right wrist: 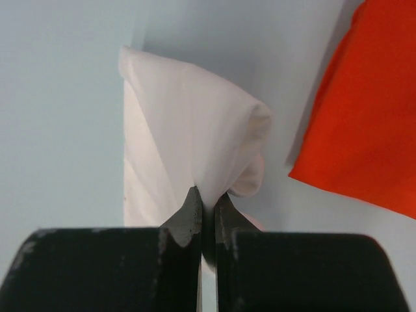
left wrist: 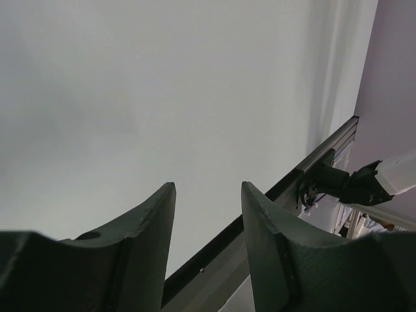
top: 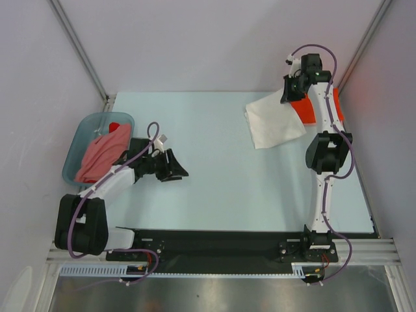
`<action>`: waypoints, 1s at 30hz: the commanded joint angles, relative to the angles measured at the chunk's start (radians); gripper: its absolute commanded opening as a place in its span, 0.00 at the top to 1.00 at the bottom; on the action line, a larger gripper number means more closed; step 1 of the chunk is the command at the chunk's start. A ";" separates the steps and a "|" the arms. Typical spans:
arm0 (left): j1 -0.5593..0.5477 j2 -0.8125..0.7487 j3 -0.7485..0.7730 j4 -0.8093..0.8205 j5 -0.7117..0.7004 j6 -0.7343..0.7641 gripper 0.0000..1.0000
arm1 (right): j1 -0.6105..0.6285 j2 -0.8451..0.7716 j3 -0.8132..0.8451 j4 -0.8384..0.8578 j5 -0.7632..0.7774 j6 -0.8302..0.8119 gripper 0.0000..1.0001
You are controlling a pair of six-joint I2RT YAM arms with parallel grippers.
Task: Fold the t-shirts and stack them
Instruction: Neatly place the folded tshirt to the corner
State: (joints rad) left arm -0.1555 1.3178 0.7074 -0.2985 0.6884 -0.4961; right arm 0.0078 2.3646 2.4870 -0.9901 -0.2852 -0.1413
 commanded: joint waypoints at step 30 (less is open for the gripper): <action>-0.041 0.182 0.113 -0.065 0.037 0.065 0.52 | -0.080 -0.137 0.174 0.188 0.101 -0.182 1.00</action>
State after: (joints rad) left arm -0.1848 1.4963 0.7929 -0.3664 0.7048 -0.4511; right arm -0.0658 2.3150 2.5896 -0.8928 -0.1749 -0.2993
